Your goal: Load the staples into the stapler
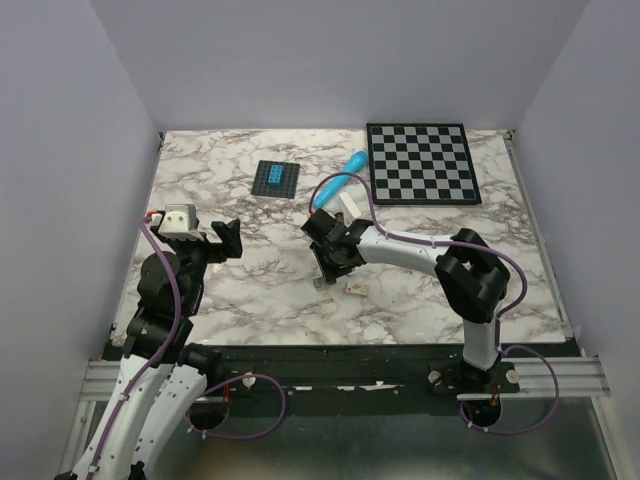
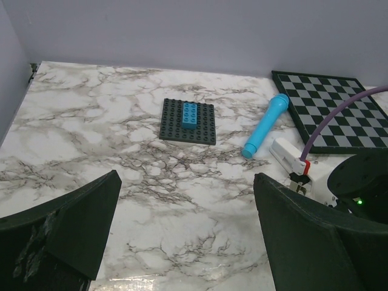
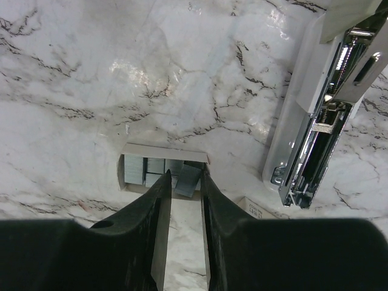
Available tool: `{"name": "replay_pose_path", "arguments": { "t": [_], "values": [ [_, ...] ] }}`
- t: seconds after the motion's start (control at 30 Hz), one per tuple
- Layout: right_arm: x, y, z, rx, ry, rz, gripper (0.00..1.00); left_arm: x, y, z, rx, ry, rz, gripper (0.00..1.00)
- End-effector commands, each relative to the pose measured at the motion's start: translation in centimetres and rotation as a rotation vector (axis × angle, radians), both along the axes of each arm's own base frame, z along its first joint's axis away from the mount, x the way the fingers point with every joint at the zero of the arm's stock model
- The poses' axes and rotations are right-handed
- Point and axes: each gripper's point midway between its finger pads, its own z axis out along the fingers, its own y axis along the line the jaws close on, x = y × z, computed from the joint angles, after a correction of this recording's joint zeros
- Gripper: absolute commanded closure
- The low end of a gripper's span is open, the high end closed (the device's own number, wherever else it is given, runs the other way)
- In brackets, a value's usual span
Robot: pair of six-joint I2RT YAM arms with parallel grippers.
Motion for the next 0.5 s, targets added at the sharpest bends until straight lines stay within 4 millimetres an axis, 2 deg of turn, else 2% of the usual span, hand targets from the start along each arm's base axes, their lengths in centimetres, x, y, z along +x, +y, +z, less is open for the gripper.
{"name": "replay_pose_path", "arguments": {
  "t": [0.0,0.27,0.47],
  "values": [
    [-0.58,0.59,-0.49,-0.013,0.034,0.016,0.67,-0.03,-0.29,0.32,-0.018,-0.018,-0.018,0.01],
    [-0.49,0.40,-0.87,-0.038,0.032,0.017,0.68,-0.05,-0.34,0.32,-0.018,-0.020,-0.021,0.01],
    [-0.24,0.26,-1.01,-0.063,0.018,0.014,0.72,-0.01,-0.37,0.36,-0.019,-0.021,-0.022,0.01]
  ]
}}
